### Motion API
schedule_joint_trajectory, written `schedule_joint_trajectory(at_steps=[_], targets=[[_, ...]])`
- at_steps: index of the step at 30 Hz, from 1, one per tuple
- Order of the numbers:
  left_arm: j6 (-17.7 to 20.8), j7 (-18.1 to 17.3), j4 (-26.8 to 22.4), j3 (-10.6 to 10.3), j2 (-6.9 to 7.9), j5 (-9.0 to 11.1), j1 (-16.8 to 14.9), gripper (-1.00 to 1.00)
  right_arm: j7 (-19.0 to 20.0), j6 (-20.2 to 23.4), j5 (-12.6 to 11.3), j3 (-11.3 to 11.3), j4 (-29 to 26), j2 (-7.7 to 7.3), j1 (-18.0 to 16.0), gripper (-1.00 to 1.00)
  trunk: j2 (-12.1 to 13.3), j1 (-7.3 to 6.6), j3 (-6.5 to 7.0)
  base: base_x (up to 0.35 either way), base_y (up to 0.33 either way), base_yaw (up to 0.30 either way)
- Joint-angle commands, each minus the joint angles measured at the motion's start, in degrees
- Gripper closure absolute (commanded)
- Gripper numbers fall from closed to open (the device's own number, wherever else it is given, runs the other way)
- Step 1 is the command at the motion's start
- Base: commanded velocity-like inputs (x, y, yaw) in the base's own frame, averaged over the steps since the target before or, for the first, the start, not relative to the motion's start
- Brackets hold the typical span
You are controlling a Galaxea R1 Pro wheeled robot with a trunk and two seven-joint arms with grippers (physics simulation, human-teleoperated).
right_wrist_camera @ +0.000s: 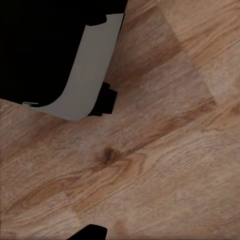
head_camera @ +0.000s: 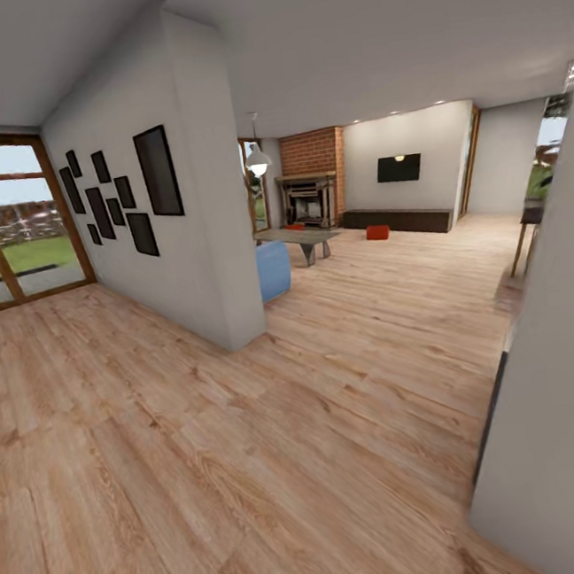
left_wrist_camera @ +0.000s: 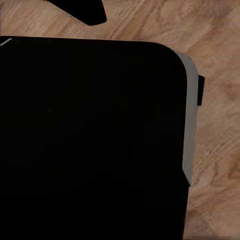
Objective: Move the two storage containers from the living room to the garage. In the garage, place one container on the floor and stack the other container on top of it (either order is fine).
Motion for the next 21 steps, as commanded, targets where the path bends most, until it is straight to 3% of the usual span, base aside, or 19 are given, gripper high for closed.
schedule_joint_trajectory(at_steps=[1, 21], targets=[[-0.12, 0.01, -0.01, 0.19, -0.01, 0.45, -0.01, -1.0, 0.15, -0.36, -0.03, 0.44, 0.19, -0.03, -0.08, -1.0, -0.03, 0.03, -0.05, 0.321, 0.0, 0.005], [-0.18, 0.01, -0.01, 0.19, 0.0, 0.45, -0.01, -1.0, -0.09, -0.51, -0.08, 0.44, 0.19, -0.34, -0.08, -1.0, -0.03, 0.03, -0.05, 0.321, 0.0, 0.0]])
